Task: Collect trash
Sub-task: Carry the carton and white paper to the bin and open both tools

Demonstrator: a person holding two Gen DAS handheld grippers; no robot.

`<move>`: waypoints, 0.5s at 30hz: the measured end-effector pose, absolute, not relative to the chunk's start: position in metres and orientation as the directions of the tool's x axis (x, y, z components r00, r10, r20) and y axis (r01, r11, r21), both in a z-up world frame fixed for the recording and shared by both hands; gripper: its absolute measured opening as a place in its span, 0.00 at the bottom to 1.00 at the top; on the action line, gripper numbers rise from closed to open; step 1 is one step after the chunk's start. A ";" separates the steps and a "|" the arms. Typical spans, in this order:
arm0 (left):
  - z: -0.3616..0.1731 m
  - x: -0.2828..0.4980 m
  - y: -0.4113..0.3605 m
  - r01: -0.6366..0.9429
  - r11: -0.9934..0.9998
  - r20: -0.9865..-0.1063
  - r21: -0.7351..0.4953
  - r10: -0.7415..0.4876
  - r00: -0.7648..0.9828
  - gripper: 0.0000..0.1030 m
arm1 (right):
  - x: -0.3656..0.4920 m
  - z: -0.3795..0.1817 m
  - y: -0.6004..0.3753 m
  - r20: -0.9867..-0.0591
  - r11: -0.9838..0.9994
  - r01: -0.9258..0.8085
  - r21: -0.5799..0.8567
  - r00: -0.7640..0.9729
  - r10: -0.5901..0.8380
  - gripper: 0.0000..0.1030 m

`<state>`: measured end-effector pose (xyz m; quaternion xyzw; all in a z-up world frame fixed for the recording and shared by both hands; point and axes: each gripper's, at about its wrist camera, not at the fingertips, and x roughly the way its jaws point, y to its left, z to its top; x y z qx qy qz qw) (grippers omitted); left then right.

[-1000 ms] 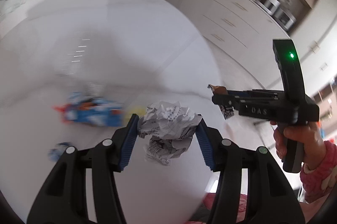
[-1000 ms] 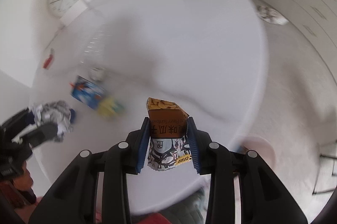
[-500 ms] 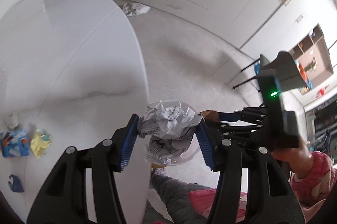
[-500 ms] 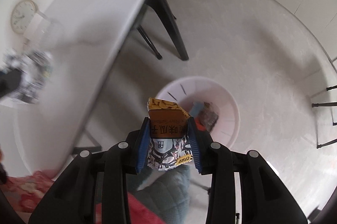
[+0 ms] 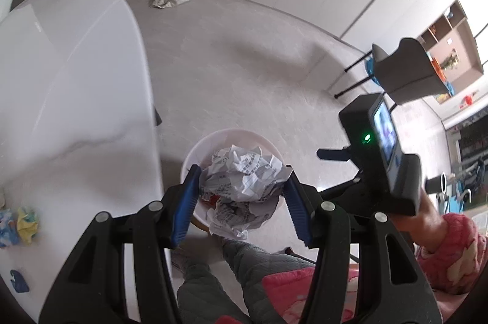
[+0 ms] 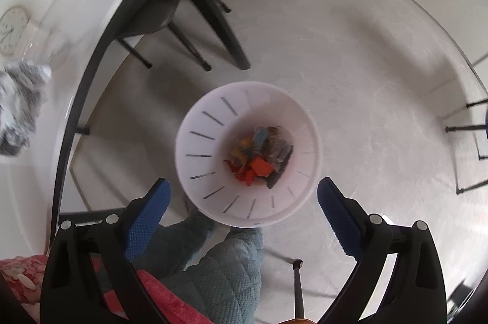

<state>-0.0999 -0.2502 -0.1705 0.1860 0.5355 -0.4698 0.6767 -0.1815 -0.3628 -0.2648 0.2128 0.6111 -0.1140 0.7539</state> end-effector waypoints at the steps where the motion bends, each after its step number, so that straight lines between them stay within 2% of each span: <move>1: -0.173 -0.101 -0.254 0.838 0.484 -0.901 -0.253 -0.433 -0.022 0.51 | -0.185 -0.264 -0.368 -0.970 0.879 0.442 0.177 0.230 0.080 0.94; 5: -0.184 -0.109 -0.268 0.845 0.462 -0.908 -0.268 -0.413 -0.062 0.53 | -0.202 -0.256 -0.388 -0.970 0.858 0.489 0.160 0.238 0.046 0.94; 7: -0.189 -0.113 -0.273 0.842 0.462 -0.910 -0.278 -0.408 -0.076 0.64 | -0.209 -0.253 -0.397 -0.969 0.844 0.511 0.159 0.245 0.034 0.94; 9: -0.191 -0.115 -0.276 0.833 0.479 -0.914 -0.276 -0.400 -0.073 0.86 | -0.214 -0.250 -0.402 -0.968 0.837 0.525 0.156 0.250 0.024 0.95; 12: -0.189 -0.119 -0.279 0.828 0.489 -0.913 -0.276 -0.402 -0.066 0.92 | -0.219 -0.247 -0.408 -0.967 0.830 0.538 0.151 0.253 0.012 0.95; 15: -0.188 -0.121 -0.278 0.830 0.496 -0.919 -0.255 -0.392 -0.048 0.92 | -0.223 -0.245 -0.409 -0.965 0.826 0.543 0.151 0.261 0.005 0.95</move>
